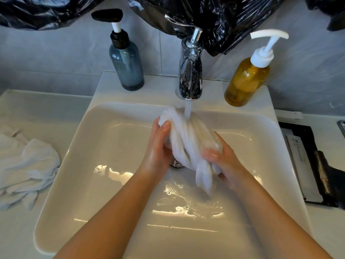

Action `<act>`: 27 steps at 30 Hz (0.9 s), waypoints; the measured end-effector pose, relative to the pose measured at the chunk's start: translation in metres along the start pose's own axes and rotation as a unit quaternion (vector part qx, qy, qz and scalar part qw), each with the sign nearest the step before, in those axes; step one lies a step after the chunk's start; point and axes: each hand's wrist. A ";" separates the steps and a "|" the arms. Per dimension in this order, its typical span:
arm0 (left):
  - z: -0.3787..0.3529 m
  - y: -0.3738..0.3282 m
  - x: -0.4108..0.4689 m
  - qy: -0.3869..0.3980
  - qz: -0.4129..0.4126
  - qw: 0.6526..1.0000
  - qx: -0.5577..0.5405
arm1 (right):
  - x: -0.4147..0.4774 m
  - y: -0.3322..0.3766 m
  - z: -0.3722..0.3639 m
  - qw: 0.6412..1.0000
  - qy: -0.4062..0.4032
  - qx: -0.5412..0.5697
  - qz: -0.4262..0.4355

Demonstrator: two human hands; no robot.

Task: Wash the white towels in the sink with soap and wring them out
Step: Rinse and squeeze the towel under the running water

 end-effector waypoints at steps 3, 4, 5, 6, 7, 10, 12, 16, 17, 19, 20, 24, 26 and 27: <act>0.004 -0.001 -0.002 0.021 0.030 0.999 0.040 | -0.001 -0.003 -0.005 0.997 0.047 0.048 -0.037; 0.005 0.000 -0.002 0.014 0.041 0.998 0.046 | 0.000 -0.008 -0.007 0.996 0.053 0.054 -0.049; 0.005 0.000 -0.002 0.002 0.044 0.998 0.044 | 0.000 -0.011 -0.009 0.995 0.058 0.052 -0.062; 0.004 0.001 -0.002 -0.014 0.044 0.998 0.038 | 0.001 -0.013 -0.011 0.995 0.056 0.042 -0.066; 0.004 0.002 -0.001 -0.030 0.042 0.998 0.030 | 0.001 -0.013 -0.015 0.997 0.043 0.027 -0.061; -0.001 0.002 -0.002 -0.095 0.043 0.994 0.017 | 0.002 -0.012 -0.019 0.999 -0.009 -0.041 -0.005; -0.002 0.003 -0.001 -0.100 0.051 0.994 0.015 | 0.003 -0.011 -0.016 0.994 -0.022 -0.103 0.027; -0.005 0.003 0.002 -0.036 0.062 0.997 -0.025 | 0.006 -0.008 0.002 0.998 -0.028 -0.049 -0.003; -0.005 0.004 0.003 -0.023 0.060 0.997 -0.031 | 0.005 -0.007 0.007 0.999 -0.023 -0.021 -0.025; -0.007 0.004 0.001 -0.018 0.057 0.998 -0.023 | 0.001 -0.004 0.017 0.997 0.004 0.034 -0.068; -0.007 0.004 -0.001 -0.015 0.056 0.998 -0.017 | 0.000 -0.003 0.020 0.993 0.022 0.067 -0.098; -0.005 0.004 -0.006 -0.010 0.042 0.999 -0.018 | -0.003 -0.003 0.016 0.967 0.103 0.137 -0.186; -0.004 0.003 -0.005 -0.021 0.013 1.000 0.002 | 0.003 -0.012 0.011 0.958 0.101 0.160 -0.214; -0.004 0.002 -0.004 -0.035 -0.007 0.999 0.017 | 0.007 -0.016 0.008 0.952 0.089 0.184 -0.227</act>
Point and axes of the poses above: each hand's wrist, its own x-axis towards the middle knuckle, its own z-axis out of the back of the hand, y = z × x, and after that the axes turned 8 degrees about -x, right-handed
